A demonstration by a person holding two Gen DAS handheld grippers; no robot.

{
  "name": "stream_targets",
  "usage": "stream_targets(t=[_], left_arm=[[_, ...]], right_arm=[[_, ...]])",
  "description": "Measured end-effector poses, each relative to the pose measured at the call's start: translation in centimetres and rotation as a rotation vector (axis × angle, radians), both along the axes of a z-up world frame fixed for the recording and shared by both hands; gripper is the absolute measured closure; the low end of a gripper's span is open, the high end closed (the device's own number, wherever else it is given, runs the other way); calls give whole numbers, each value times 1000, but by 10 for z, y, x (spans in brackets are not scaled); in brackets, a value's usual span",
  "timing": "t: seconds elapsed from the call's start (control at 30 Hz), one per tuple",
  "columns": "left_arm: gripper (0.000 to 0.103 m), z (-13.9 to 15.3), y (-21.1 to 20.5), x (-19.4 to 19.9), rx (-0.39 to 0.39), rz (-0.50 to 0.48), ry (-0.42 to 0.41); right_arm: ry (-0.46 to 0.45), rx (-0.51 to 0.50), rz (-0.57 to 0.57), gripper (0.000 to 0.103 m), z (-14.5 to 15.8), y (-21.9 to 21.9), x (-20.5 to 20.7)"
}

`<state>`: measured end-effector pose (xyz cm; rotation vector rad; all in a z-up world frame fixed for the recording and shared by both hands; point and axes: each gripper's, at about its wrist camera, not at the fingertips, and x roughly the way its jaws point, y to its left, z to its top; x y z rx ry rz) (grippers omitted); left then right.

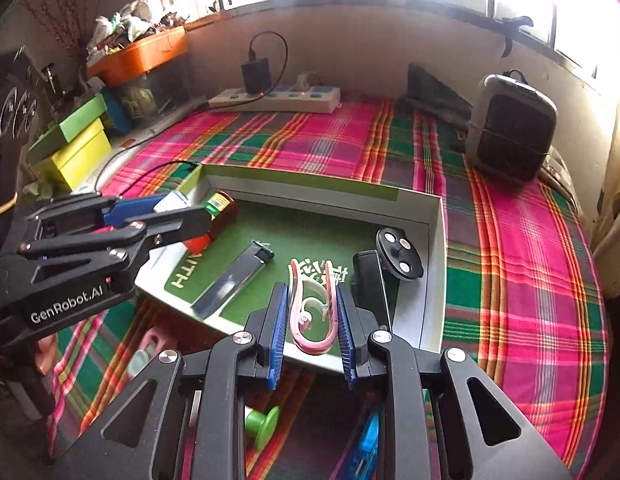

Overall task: Organize rigid objects
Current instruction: 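Carry the white roll with left tool while right tool carries the pink clip into the tray, then open left tool to release the roll while right tool releases the clip in the tray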

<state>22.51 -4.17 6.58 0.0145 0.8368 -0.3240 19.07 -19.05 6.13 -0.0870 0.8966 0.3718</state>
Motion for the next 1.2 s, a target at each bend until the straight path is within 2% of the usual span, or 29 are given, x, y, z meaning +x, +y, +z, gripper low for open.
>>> stream_targets(t=[0.47,0.83,1.2], left_arm=[[77,-27,-20,36,48,-15,74],[77,-41,-23,44,71,-6,97],[77,-46,-22,46,70,7,109]], right_arm=[[49,-28,19,79,-24,6,20],[32,-65,19,79,-29,10,24],[37,-60,19,79,-33,8,26]])
